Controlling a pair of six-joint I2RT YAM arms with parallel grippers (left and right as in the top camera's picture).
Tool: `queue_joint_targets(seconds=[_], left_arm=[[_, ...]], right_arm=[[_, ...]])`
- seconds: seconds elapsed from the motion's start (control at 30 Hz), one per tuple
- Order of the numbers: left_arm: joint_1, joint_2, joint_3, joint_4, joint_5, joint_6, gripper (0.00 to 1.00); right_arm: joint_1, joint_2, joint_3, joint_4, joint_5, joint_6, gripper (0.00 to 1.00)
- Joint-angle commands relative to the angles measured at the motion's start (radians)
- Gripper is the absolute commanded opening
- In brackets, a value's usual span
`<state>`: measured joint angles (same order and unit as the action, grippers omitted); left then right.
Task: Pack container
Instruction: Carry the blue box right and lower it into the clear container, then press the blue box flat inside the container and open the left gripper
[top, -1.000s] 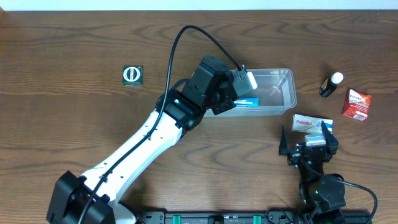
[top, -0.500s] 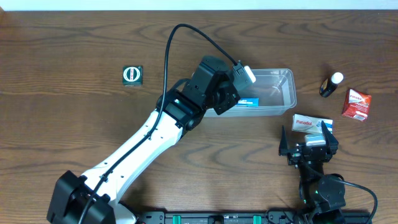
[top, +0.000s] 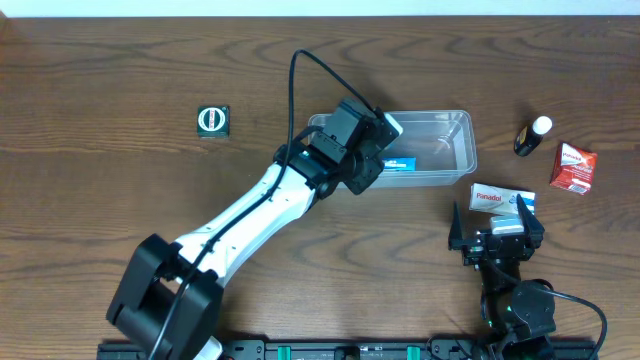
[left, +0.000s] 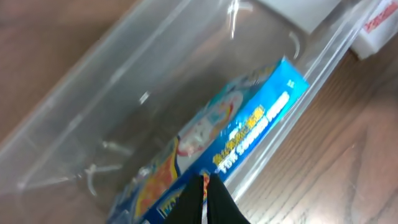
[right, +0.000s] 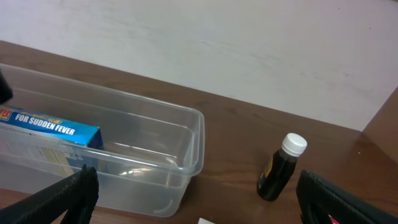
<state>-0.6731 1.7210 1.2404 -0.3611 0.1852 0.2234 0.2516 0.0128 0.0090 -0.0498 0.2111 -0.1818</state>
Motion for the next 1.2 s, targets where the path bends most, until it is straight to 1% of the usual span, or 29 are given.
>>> queue_joint_targets(seconds=[0.0,0.07,0.23,0.53,0.67,0.87,1.17], left_arm=[[0.002,0.007,0.021,-0.047,0.013,-0.054,0.06],[0.002,0.007,0.021,-0.103,0.013,-0.054,0.06],[0.002,0.007,0.021,-0.159,0.013,-0.090,0.06],[0.002,-0.036,0.043,-0.078,0.013,-0.093,0.06],[0.002,-0.048,0.050,-0.046,0.007,-0.117,0.06],[0.002,-0.016,0.050,-0.029,-0.045,-0.117,0.06],[0.002,0.045,0.050,-0.019,-0.047,-0.117,0.06]], right_arm=[[-0.003,-0.002,-0.003,-0.002,0.009,-0.006,0.99],[-0.003,-0.002,-0.003,-0.002,0.009,-0.006,0.99],[-0.003,-0.002,-0.003,-0.002,0.009,-0.006,0.99],[-0.003,-0.002,-0.003,-0.002,0.009,-0.006,0.99],[-0.003,-0.002,-0.003,-0.002,0.009,-0.006,0.99],[-0.003,-0.002,-0.003,-0.002,0.009,-0.006,0.99],[-0.003,-0.002,-0.003,-0.002,0.009,-0.006,0.99]])
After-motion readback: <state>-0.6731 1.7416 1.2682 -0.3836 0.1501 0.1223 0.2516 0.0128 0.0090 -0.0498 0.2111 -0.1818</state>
